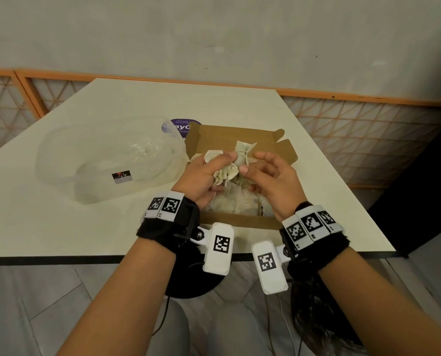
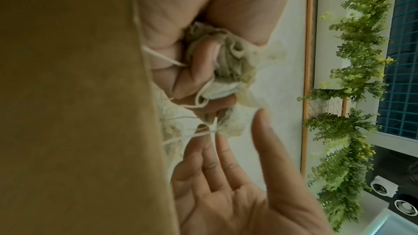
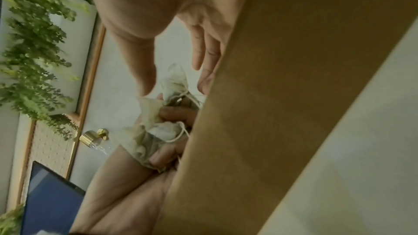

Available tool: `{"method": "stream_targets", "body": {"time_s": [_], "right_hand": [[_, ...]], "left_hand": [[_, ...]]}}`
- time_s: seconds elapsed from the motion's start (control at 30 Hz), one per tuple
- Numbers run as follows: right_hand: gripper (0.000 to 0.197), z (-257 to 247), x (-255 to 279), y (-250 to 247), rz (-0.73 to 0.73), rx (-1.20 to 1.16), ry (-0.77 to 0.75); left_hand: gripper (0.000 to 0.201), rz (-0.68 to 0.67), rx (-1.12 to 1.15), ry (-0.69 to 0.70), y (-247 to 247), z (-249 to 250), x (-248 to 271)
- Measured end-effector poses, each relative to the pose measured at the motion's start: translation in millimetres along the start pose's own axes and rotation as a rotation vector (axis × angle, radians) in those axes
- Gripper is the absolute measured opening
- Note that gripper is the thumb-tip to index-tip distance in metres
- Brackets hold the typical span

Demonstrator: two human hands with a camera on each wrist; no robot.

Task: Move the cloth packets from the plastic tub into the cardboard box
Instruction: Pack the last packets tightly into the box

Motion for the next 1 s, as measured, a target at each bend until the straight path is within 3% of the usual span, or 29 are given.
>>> {"method": "stream_targets", "body": {"time_s": [0.1,0.17,0.33,0.5,0.63,0.7,0.8,1.0], "right_hand": [[0.011,-1,-1,-6,0.065,-0.075,-0.026],[0.013,-2,-1,-9,0.076,-0.168,-0.020],[0.023,-2,0,-9,0.047,-0.256,0.029],[0.025,-3,0,-10,0.082,-0.281,0.036],[0.020,-4,0,-11,0.082,-0.233,0.051],[0.024,-3,0,-8,0.053,-0.145,0.051],[0.002,-17,1,-7,0.047,0.098,-0.030],[0.008,-56,-12,-36,0.061,0.526,-0.080]], "left_hand": [[0.015,0.011,0.002,-0.039,-1,-4,-1],[0.013,0.010,-0.027,-0.059,0,-6,-1],[0.041,-0.011,-0.119,-0.094,0,-5,-1],[0.012,0.005,-0.144,-0.119,-2,-11,1],[0.020,0.032,-0.119,-0.106,-6,-10,0],[0.023,0.016,-0.119,-0.099,-4,-10,1],[0.015,0.007,-0.100,-0.082,-3,-7,1],[0.019,0.129,0.140,-0.030,-16,-2,-4]]}}
Point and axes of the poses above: each hand's wrist, its own x-axis away from the middle knuckle, its own y-axis out of the palm, z = x × y, the point moved 7 cm from there along -x, towards the middle knuckle, and after that the axes turned 5 degrees about y, right-handed, at the moved point
